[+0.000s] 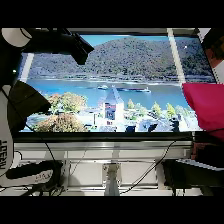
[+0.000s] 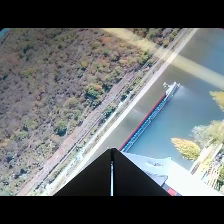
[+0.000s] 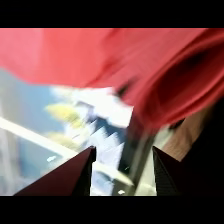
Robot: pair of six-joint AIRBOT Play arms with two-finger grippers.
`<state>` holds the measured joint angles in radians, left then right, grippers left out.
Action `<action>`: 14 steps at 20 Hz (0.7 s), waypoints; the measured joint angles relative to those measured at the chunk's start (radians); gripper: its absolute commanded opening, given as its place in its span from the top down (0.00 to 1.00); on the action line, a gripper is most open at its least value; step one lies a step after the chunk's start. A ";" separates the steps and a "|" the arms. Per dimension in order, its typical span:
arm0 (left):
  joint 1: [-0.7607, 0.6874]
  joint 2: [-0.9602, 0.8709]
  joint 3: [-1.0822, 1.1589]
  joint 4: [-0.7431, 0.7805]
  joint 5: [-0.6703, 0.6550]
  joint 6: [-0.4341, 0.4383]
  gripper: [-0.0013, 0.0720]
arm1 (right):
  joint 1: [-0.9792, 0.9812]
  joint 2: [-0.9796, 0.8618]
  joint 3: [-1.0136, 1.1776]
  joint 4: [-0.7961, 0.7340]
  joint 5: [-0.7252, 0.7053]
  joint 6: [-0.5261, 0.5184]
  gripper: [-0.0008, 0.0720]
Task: Fold the clothes and pants, and hang the long-sleeved shirts on hangers.
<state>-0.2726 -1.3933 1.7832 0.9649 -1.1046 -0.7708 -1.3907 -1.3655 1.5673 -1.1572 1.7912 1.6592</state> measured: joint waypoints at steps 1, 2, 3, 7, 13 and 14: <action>0.000 0.000 0.000 0.000 0.000 0.000 0.97 | -0.002 0.006 0.019 0.040 0.007 0.014 0.41; 0.000 0.000 0.000 0.000 0.000 0.000 0.97 | -0.002 0.008 0.043 0.086 0.016 0.025 0.42; 0.000 0.000 0.000 0.000 0.000 0.000 0.97 | -0.003 0.012 0.076 0.140 0.011 0.033 0.42; 0.000 0.000 0.000 0.000 0.000 0.000 0.97 | -0.004 0.018 0.266 0.412 -0.071 0.047 0.43; 0.000 0.000 0.000 0.000 -0.001 0.000 0.97 | -0.004 0.044 0.484 0.620 -0.217 0.051 0.43; 0.000 0.000 0.000 0.000 -0.001 0.000 0.97 | -0.004 0.052 0.495 0.636 -0.228 0.052 0.43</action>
<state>-0.2726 -1.3933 1.7832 0.9653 -1.1053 -0.7708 -1.3945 -1.3132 2.0621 -0.5217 1.5631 1.7115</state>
